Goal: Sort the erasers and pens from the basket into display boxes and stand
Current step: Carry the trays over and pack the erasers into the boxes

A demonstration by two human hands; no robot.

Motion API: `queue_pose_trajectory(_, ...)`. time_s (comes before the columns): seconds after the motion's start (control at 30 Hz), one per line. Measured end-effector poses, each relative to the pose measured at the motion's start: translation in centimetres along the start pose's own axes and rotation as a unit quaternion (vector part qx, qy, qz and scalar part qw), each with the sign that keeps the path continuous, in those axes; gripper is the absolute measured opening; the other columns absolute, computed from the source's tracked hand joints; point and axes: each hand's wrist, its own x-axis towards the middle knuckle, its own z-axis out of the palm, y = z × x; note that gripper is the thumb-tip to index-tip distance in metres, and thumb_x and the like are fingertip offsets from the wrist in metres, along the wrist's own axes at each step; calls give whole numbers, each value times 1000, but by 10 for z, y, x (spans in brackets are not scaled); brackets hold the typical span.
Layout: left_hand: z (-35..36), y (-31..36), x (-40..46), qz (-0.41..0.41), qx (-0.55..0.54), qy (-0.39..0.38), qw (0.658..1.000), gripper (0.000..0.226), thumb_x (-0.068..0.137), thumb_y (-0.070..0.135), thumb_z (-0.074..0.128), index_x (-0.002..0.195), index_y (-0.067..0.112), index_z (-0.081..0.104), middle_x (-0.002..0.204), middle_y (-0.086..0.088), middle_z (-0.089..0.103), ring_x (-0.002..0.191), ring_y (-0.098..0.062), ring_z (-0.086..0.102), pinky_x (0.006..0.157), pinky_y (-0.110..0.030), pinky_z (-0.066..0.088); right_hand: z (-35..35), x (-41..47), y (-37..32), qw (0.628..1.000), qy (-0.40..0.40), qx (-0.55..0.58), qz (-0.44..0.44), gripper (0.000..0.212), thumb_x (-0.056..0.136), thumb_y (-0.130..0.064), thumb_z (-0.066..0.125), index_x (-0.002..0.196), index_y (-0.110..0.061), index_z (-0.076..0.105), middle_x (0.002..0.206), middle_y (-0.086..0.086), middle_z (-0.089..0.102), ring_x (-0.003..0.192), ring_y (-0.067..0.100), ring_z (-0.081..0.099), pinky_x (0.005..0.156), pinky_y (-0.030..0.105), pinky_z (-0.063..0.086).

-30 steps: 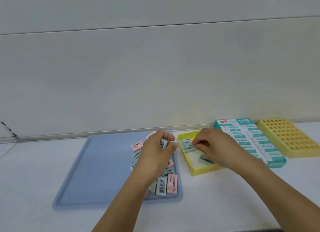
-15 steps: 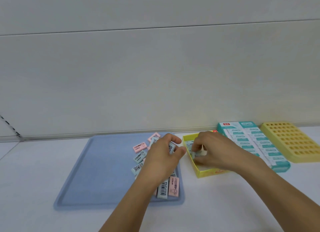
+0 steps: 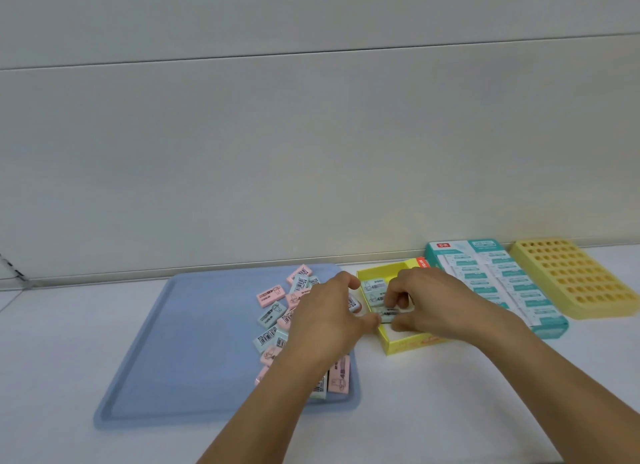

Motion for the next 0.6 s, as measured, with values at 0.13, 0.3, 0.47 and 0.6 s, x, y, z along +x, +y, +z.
queue_pose_trajectory(0.13,-2,3,-3,13,-17,-10,1000,49,82,42,71,125,34,49,101,15,49,75,8,50,76,-24,47,3,2,-3,999,32,7,10,20,77,-36,74,90,-32,60,80,-13,53,76,6,49,56,20,33)
queue_pose_trajectory(0.3,-4,-4,-3,8,-150,-4,989,33,93,26,55,125,36,51,111,16,57,69,4,52,59,-17,44,5,0,-7,998,50,29,27,19,80,-41,71,85,-34,54,72,-12,50,68,6,47,54,22,31)
queue_pose_trajectory(0.47,-13,-13,-10,-12,-389,-52,920,45,96,0,43,133,23,54,96,3,72,69,-11,57,73,-26,51,4,-6,-17,928,203,311,-19,4,89,-26,67,89,-30,68,70,-10,62,65,2,53,63,18,43)
queue_pose_trajectory(0.6,-18,-13,-15,40,-375,-54,925,55,98,0,49,142,29,34,109,7,72,95,-6,70,92,-21,51,-4,-7,-28,927,140,332,-98,25,92,-19,63,114,-29,69,88,-10,64,80,4,60,70,11,42)
